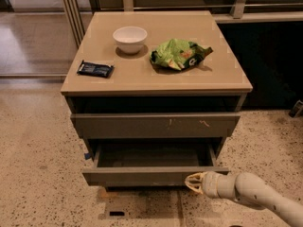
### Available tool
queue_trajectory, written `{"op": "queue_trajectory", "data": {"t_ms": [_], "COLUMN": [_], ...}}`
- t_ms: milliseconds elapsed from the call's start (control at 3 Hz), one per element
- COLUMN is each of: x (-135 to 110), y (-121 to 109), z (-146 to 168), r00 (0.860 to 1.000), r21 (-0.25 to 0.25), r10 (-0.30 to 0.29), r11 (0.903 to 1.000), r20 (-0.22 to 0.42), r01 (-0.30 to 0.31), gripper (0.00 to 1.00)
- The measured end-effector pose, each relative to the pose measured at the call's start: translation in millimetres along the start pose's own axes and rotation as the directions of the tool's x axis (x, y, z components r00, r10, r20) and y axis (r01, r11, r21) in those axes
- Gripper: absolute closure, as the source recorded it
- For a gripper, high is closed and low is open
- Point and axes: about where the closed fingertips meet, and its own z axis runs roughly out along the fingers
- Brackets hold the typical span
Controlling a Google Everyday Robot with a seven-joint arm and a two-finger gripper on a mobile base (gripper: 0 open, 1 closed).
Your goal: Close middle drawer
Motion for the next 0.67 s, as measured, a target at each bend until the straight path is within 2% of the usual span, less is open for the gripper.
{"op": "queue_trajectory", "data": {"t_ms": [333,667], "x": [-3,-3], "y": [-20,-51], "z": [9,19], "r00": [1.000,0.999], "r21": [0.078,0.155], "r10": [-0.016,-0.034], "r11": [0.9968,0.9875], "r20": [0.000,0.011], "r01": [0.016,0.032], "gripper": [1.00,1.00]}}
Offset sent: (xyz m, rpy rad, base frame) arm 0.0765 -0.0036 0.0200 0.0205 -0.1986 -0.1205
